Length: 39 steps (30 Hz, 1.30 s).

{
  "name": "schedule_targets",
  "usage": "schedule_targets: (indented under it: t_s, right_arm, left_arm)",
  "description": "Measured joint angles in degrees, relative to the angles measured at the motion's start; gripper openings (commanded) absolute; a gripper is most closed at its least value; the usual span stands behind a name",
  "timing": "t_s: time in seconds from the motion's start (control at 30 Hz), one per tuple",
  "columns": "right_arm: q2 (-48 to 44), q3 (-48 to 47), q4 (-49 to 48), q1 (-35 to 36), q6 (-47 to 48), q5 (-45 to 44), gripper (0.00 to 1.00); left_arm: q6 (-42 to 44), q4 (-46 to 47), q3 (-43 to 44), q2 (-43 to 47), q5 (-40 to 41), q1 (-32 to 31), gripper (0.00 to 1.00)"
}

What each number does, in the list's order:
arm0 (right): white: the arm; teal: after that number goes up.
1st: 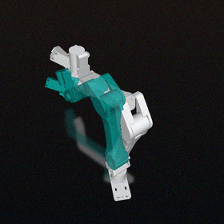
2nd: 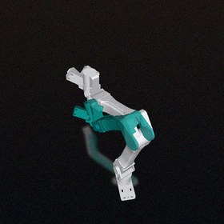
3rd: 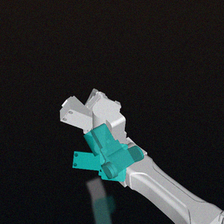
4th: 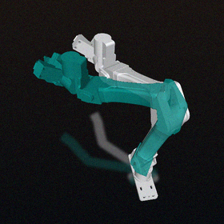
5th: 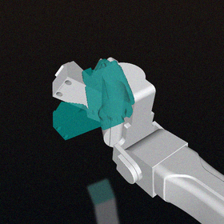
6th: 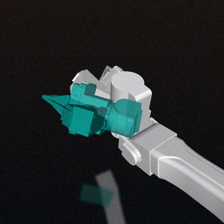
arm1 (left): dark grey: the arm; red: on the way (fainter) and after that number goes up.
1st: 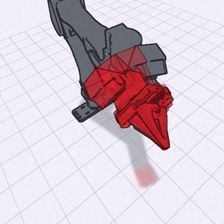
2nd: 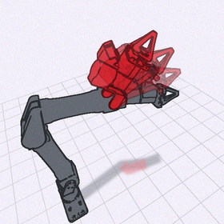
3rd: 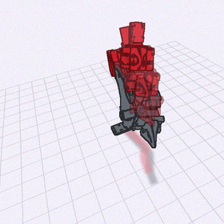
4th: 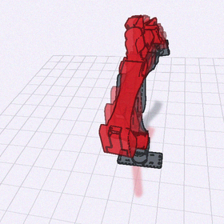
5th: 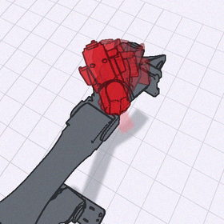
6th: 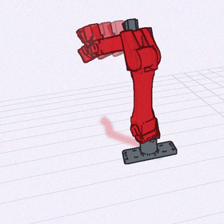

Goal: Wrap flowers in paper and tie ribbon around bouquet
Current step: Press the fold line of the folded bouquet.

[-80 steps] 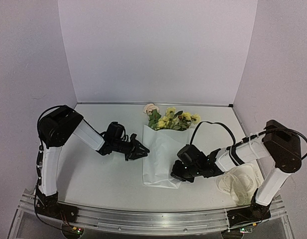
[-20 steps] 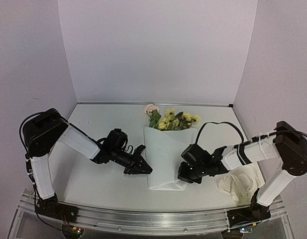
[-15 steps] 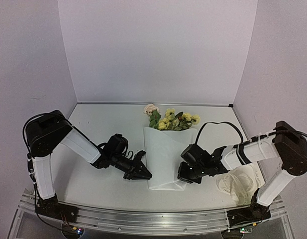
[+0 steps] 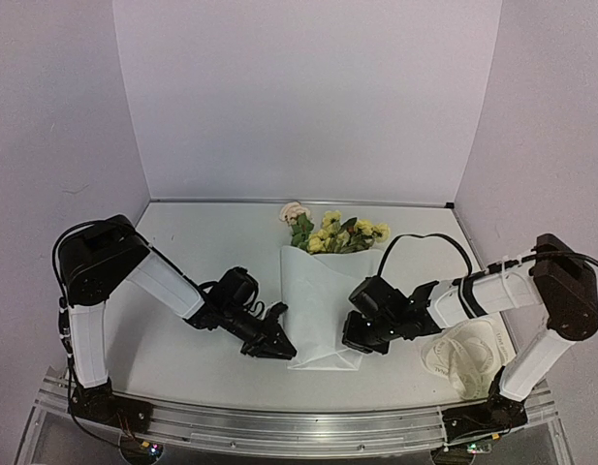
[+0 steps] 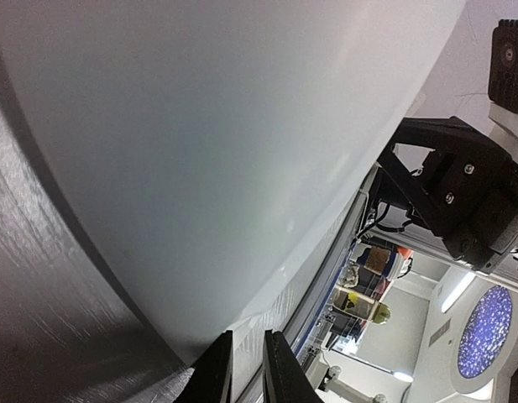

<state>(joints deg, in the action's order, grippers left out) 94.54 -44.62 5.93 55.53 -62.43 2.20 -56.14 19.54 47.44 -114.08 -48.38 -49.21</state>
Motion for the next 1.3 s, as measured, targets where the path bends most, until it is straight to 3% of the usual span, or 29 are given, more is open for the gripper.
schedule_targets:
  t_s: [0.27,0.47,0.77,0.97,1.3]
  right_arm:
    - [-1.5,0.5,0.0,0.0,-0.2,0.6,0.07]
    - [-7.0,3.2,-0.4,0.0,-0.9,1.5,0.08]
    - [-9.1,10.4,-5.6,0.0,-4.0,3.4,0.08]
    - [-9.5,14.8,-9.8,0.6,-6.8,4.1,0.09]
    - [-8.6,18.2,-18.6,2.6,-10.6,3.5,0.09]
  left_arm:
    - [3.4,-7.6,3.2,1.1,1.6,-0.6,0.19]
    - [6.4,-14.3,11.4,1.7,2.4,-1.7,0.19]
    - [6.6,-11.8,24.1,-6.2,-0.6,-3.0,0.18]
    - [5.7,-11.5,25.4,-12.5,-1.0,-3.0,0.18]
    - [3.6,-11.0,25.7,-13.0,-0.4,-3.0,0.18]
